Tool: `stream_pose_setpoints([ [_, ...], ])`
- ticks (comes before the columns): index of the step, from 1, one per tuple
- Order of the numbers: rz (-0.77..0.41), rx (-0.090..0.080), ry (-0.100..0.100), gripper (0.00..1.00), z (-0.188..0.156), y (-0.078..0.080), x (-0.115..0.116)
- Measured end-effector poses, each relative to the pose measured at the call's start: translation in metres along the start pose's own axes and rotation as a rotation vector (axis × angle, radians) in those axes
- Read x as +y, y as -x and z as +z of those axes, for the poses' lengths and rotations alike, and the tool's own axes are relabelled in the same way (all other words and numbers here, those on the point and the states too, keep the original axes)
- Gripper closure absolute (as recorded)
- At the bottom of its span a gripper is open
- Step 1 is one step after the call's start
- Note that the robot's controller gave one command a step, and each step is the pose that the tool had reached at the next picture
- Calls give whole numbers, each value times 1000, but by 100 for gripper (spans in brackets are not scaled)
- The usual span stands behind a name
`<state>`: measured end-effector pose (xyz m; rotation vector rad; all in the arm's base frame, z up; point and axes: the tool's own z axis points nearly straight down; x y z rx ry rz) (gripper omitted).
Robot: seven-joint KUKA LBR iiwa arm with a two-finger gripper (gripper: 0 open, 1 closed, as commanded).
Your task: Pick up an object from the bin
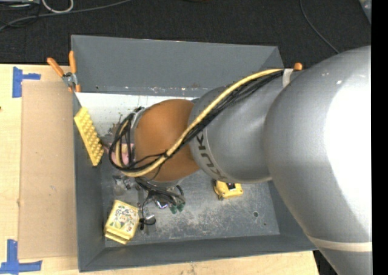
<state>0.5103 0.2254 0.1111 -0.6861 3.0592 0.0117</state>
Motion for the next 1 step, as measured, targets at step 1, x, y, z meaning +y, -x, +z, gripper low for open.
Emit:
stream_pose_setpoints([
  [1,4,-1,-2,100,-2,-14,7],
])
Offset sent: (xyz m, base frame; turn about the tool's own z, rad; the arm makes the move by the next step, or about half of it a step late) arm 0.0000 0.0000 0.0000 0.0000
